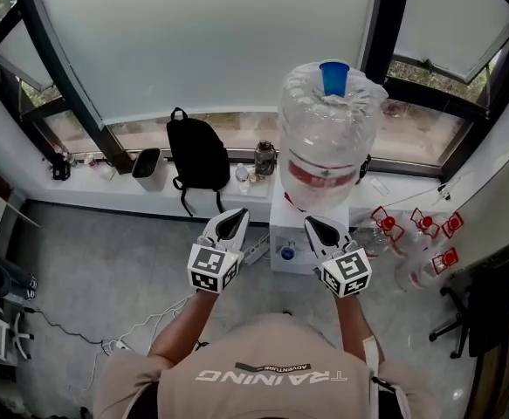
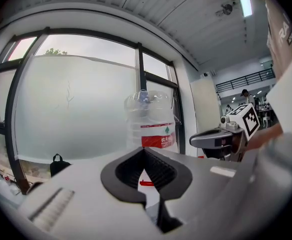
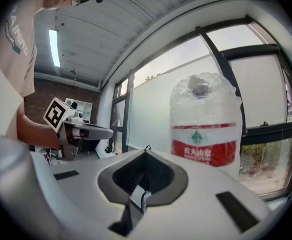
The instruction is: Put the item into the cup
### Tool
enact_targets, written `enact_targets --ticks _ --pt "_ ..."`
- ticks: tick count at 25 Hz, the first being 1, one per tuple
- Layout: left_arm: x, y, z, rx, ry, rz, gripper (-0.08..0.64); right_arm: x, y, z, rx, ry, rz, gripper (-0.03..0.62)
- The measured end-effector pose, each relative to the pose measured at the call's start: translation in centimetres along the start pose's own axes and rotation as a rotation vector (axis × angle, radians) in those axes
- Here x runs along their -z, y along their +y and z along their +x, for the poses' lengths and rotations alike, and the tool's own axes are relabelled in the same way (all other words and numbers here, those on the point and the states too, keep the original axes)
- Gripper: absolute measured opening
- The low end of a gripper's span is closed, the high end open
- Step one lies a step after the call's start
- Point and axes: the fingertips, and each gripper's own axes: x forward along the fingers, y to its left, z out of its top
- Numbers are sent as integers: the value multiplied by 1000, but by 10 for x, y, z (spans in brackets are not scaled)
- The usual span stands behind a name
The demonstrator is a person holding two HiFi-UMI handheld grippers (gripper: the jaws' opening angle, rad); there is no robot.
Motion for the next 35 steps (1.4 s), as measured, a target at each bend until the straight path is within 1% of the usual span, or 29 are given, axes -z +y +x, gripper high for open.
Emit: enact_targets --ticks 3,7,9,12,15,19,26,35 --pt "-7 2 -1 -21 -18 -4 8 -2 -3 0 0 2 -4 11" --pt "-14 11 -10 -72 -39 -3 8 -5 2 7 -33 17 -18 11" --pt "-12 18 -14 -102 -39 -21 8 -10 5 11 -49 15 -41 11" --pt "-6 23 -16 -129 -34 -51 8 -19 5 13 -48 3 -70 11" --pt "-5 20 -16 -131 -31 -49 8 -21 4 16 -44 -3 -86 11" --pt "-6 18 -13 -127 -26 -32 8 -16 3 18 -56 -3 -72 11" --pt "-14 19 -9 -137 -38 -33 8 -15 -7 16 -51 5 -76 11" --pt "-10 21 0 -135 -47 -45 8 -10 -14 22 -49 15 -89 11"
